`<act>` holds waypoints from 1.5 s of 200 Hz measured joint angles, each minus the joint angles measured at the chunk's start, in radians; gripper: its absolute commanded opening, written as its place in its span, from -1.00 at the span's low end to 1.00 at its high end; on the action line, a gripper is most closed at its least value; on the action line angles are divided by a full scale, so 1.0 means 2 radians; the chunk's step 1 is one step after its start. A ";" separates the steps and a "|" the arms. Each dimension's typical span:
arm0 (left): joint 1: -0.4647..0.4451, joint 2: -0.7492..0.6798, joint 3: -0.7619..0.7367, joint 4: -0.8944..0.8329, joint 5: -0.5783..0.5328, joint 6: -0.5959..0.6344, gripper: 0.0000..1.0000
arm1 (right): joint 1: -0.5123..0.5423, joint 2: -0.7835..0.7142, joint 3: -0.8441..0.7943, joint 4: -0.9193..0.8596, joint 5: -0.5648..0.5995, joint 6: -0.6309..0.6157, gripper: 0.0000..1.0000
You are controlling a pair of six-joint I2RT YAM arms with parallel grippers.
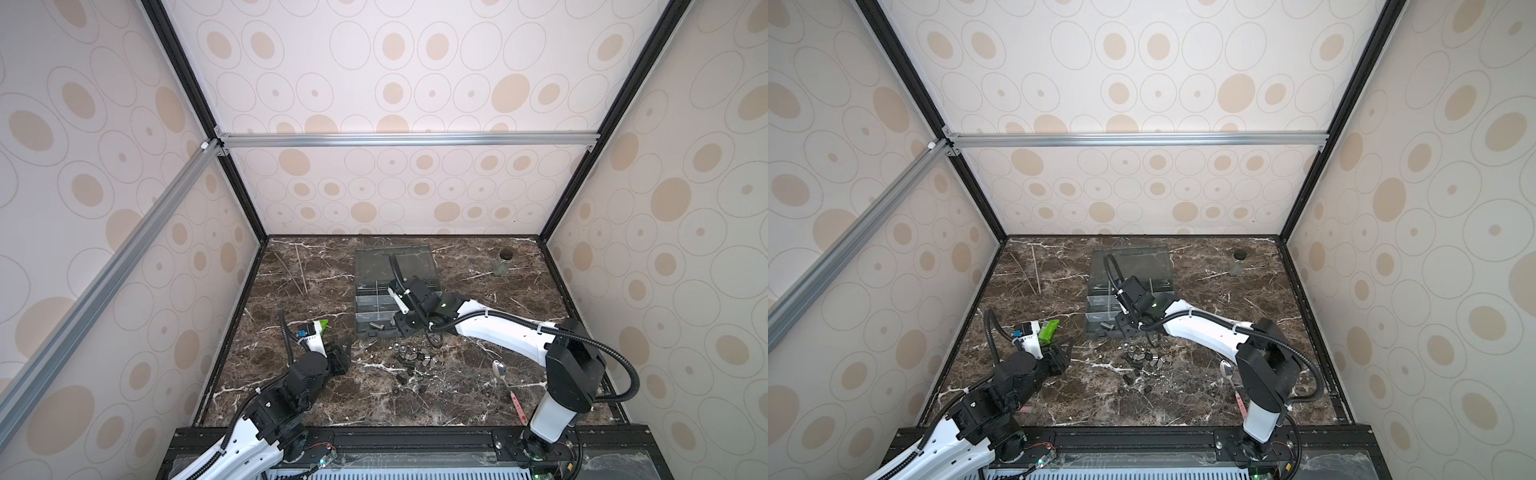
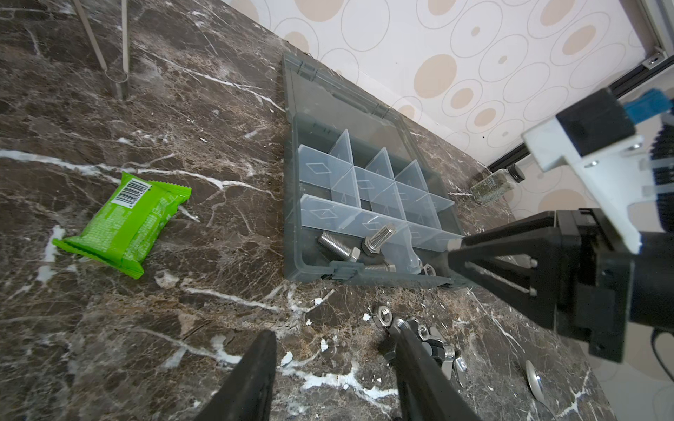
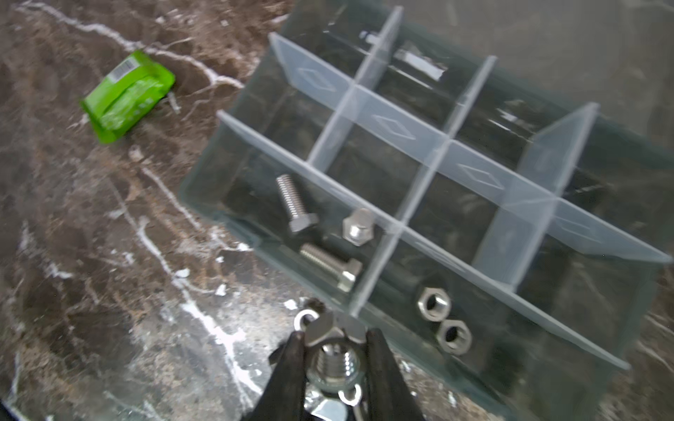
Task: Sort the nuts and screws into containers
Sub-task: 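Lift the hex nut with the right gripper over the organizer, then open the right gripper to drop the nut into the nearest compartment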
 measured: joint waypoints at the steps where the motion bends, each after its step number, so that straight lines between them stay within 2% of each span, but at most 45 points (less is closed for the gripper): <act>1: 0.000 0.000 0.000 0.001 0.000 0.000 0.05 | -0.002 -0.001 -0.002 0.000 0.001 0.001 -0.53; 43: 0.000 0.032 0.000 0.035 0.018 -0.005 0.02 | -0.048 -0.027 -0.060 0.005 0.031 0.043 -0.47; 119: 0.000 0.139 0.006 0.080 0.061 -0.003 -0.01 | -0.067 -0.064 -0.110 0.008 0.060 0.063 -0.46; 217: 0.000 0.200 0.007 0.133 0.118 -0.009 -0.06 | -0.071 -0.049 -0.111 0.023 0.053 0.070 -0.43; 300: 0.000 0.207 0.007 0.147 0.136 -0.014 -0.06 | -0.072 -0.021 -0.093 0.032 0.040 0.073 -0.40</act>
